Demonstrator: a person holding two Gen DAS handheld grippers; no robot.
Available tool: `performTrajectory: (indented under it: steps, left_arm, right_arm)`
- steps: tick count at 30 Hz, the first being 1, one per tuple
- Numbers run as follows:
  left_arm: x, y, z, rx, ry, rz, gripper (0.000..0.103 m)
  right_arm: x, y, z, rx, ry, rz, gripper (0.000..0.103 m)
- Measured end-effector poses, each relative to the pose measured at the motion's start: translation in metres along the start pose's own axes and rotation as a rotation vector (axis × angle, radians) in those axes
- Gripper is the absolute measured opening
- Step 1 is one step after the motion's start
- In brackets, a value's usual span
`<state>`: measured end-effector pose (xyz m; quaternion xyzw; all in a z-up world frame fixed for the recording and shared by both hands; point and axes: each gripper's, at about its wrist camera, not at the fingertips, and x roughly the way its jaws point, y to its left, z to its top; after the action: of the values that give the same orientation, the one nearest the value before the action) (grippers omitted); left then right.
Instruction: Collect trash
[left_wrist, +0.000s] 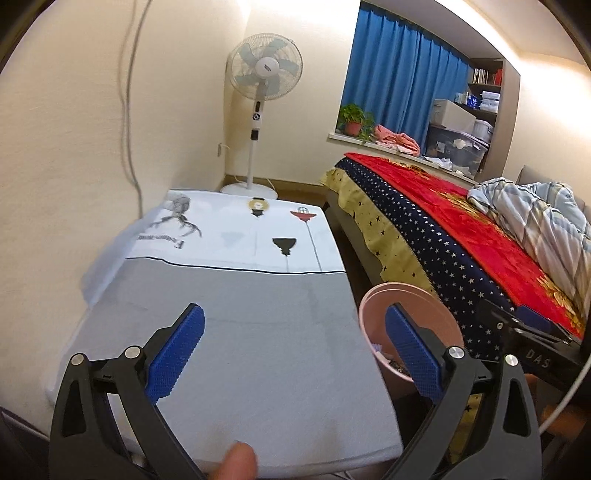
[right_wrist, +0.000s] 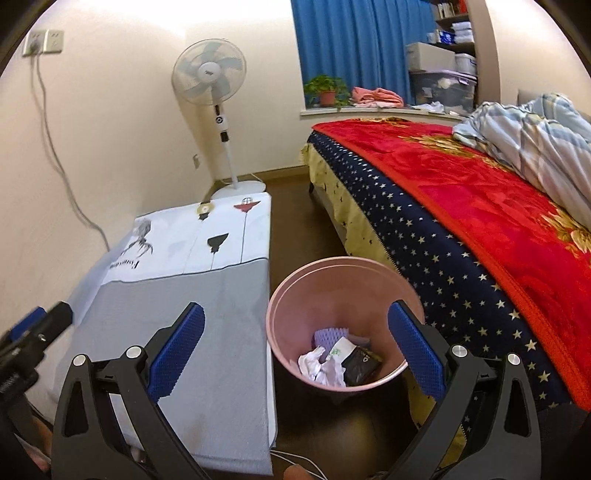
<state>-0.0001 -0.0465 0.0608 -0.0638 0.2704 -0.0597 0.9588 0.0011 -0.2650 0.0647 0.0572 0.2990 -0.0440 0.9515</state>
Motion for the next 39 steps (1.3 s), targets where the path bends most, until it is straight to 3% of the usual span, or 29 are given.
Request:
performTrajectory:
  steps: [5,10,15,22,39]
  left_arm:
    - [-0.007,0.014,-0.019,-0.012,-0.035,0.064,0.095]
    - [0.008,0.022,-0.033,-0.032,0.004,0.099,0.095]
    - [0.015,0.023,-0.034,-0.014,-0.007,0.124,0.095]
    - [0.031,0.026,-0.039,-0.018,0.034,0.126,0.095]
    - [0.037,0.027,-0.047,-0.01,0.045,0.118,0.095]
  right_arm:
    - [-0.001,0.013,-0.014,-0.019,-0.034,-0.035,0.098]
    - [0.004,0.03,-0.025,-0.068,-0.045,-0.038,0.098]
    - [0.015,0.037,-0.029,-0.093,-0.054,-0.055,0.098]
    - [0.027,0.042,-0.033,-0.105,-0.033,-0.058,0.098]
    - [0.035,0.045,-0.032,-0.114,-0.031,-0.071,0.098]
